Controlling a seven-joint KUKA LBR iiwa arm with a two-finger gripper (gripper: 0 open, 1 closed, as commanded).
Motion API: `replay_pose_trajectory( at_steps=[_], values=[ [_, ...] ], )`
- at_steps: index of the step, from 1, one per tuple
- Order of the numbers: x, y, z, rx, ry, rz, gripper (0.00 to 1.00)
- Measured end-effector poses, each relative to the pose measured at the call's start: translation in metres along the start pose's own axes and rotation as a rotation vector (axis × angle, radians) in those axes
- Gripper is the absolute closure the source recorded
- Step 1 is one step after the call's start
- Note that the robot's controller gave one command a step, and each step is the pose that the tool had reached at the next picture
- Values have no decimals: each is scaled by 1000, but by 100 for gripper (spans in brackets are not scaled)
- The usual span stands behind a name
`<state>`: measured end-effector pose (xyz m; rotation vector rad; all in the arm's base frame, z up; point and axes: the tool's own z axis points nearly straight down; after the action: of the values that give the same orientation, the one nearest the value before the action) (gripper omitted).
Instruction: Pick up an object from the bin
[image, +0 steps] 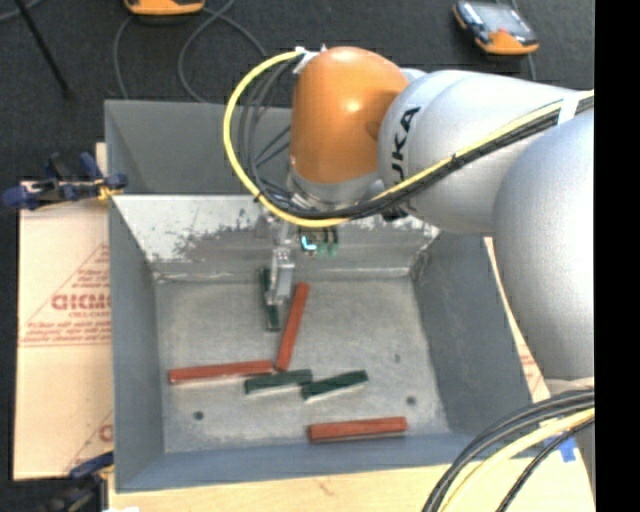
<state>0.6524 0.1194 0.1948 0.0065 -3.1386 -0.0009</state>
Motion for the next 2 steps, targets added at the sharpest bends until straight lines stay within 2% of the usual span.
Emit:
replay_pose_trajectory(
  at_steps=[1, 2],
  values=[
    [28, -36, 117, 1, -5, -227, 0],
    [100, -12, 124, -1, -5, -89, 0]
  ],
)
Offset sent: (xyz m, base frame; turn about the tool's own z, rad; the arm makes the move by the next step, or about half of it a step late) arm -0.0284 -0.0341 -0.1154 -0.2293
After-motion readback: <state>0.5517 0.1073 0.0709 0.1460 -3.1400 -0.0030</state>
